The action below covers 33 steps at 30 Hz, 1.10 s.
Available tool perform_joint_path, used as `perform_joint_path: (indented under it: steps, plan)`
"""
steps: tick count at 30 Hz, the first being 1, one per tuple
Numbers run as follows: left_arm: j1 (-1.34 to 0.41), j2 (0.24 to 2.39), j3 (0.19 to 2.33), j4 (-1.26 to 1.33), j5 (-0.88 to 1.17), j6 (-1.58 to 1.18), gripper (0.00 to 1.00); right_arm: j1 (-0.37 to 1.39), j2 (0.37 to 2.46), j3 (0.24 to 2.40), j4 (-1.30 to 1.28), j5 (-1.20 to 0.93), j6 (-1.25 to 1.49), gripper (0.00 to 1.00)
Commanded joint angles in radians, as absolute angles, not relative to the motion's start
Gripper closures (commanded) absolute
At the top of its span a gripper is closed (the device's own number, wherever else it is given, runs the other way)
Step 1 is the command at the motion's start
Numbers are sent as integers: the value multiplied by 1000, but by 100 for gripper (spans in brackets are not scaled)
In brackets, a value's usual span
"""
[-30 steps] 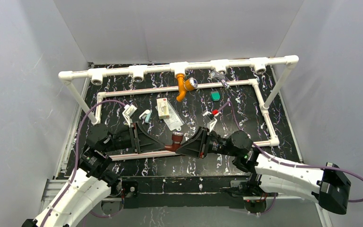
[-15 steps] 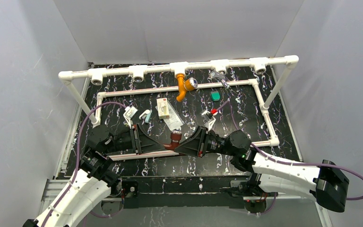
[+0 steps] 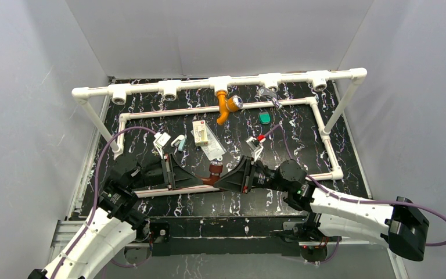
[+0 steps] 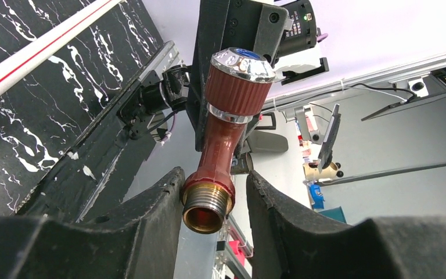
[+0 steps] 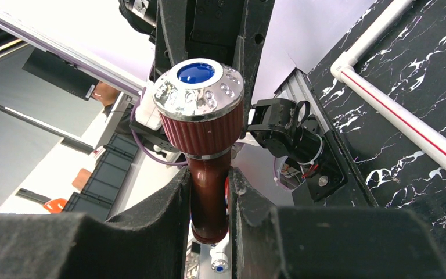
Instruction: Install the water faucets
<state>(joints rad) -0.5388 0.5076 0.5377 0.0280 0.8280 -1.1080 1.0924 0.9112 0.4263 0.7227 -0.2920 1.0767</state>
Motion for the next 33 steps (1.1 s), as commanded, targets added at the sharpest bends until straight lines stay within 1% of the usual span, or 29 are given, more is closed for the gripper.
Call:
perform_joint_path:
  steps: [1, 4, 6, 8, 10, 11, 14, 15, 17, 20, 23, 27, 33]
  plan:
    - [-540, 511, 572, 21, 830, -1086, 60, 1088, 880, 463, 738, -292, 1072, 99]
    - [-540, 510, 564, 18, 827, -1085, 64, 1089, 878, 463, 735, -289, 1072, 99]
    - [-540, 510, 555, 18, 825, -1085, 70, 1089, 879, 463, 731, -290, 1072, 99]
    - [-540, 508, 554, 18, 825, -1085, 80, 1089, 880, 465, 725, -293, 1072, 99]
    - [-540, 509, 555, 17, 825, -1083, 96, 1089, 881, 463, 723, -293, 1072, 99]
    - [-540, 510, 555, 18, 825, -1084, 100, 1088, 882, 462, 723, -294, 1073, 99]
    - [-540, 505, 558, 17, 824, -1087, 100, 1088, 884, 458, 727, -295, 1081, 99]
    - [-540, 504, 560, 18, 824, -1088, 100, 1088, 883, 457, 727, -295, 1081, 96]
    - [-540, 503, 560, 18, 822, -1092, 100, 1089, 882, 457, 728, -294, 1081, 85]
    - [-540, 495, 558, 19, 809, -1103, 100, 1090, 877, 455, 730, -290, 1081, 63]
    - [-540, 488, 554, 19, 796, -1114, 100, 1090, 873, 453, 732, -287, 1077, 53]
    - [-540, 479, 546, 22, 770, -1131, 100, 1090, 873, 454, 736, -294, 1070, 47]
    - [-540, 482, 546, 35, 756, -1156, 100, 1094, 868, 452, 728, -296, 1055, 47]
